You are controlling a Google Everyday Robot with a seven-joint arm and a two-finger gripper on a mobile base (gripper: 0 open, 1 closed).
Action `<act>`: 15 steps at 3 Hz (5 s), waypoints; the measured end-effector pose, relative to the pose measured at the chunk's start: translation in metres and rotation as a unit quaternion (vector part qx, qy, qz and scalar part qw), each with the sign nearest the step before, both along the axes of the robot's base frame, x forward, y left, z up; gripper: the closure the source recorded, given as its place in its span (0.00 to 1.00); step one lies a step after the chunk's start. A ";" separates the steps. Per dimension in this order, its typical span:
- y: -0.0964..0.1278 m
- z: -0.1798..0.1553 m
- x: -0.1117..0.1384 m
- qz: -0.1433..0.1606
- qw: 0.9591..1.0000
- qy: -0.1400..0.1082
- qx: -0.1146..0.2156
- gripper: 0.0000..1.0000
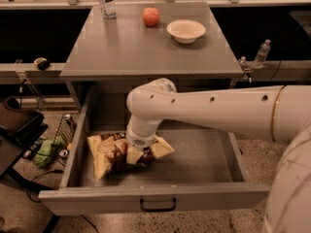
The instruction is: Pick brown chip bag from top drawer and place on counter
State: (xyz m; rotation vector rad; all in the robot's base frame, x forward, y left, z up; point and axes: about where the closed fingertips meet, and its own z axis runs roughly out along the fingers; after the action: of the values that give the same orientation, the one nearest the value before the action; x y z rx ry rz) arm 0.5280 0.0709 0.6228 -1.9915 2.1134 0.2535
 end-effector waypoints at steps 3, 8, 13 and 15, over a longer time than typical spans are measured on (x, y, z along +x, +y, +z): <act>-0.053 0.132 -0.042 -0.046 0.995 -0.033 -0.087 1.00; -0.104 0.383 0.150 -0.168 0.966 -0.186 -0.071 1.00; 0.022 0.272 0.289 -0.227 0.959 -0.164 0.039 0.73; 0.022 0.272 0.289 -0.227 0.959 -0.164 0.039 0.26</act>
Offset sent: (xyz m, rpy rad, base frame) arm -0.0783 -0.0827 0.2206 -0.2766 -0.1545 -0.1260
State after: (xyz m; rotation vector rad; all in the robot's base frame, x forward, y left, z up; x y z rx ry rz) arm 0.8171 0.0931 0.8948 -1.3379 2.2167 -0.0703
